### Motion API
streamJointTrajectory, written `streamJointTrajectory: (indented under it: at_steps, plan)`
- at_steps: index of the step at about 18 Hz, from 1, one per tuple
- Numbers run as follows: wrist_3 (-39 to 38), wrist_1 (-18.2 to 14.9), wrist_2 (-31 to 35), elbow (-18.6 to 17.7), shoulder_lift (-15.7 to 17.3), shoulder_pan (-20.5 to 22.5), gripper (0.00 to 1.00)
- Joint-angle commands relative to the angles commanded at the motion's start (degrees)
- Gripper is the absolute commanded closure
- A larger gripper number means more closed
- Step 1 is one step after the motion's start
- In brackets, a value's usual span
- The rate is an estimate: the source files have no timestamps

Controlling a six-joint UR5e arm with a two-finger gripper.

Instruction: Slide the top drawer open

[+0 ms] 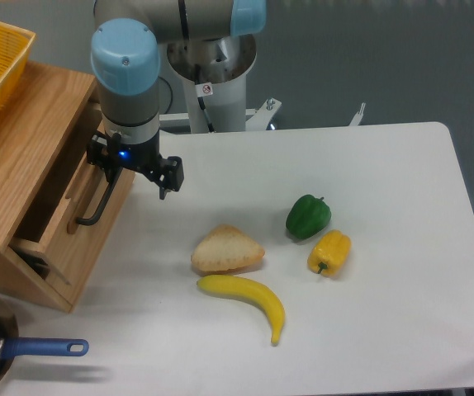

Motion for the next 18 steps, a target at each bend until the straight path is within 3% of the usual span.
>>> streamJointTrajectory:
  at_steps: [18]
  plan:
    - [3.9,0.0,0.4,1.6,-1.0,4.7,0.00]
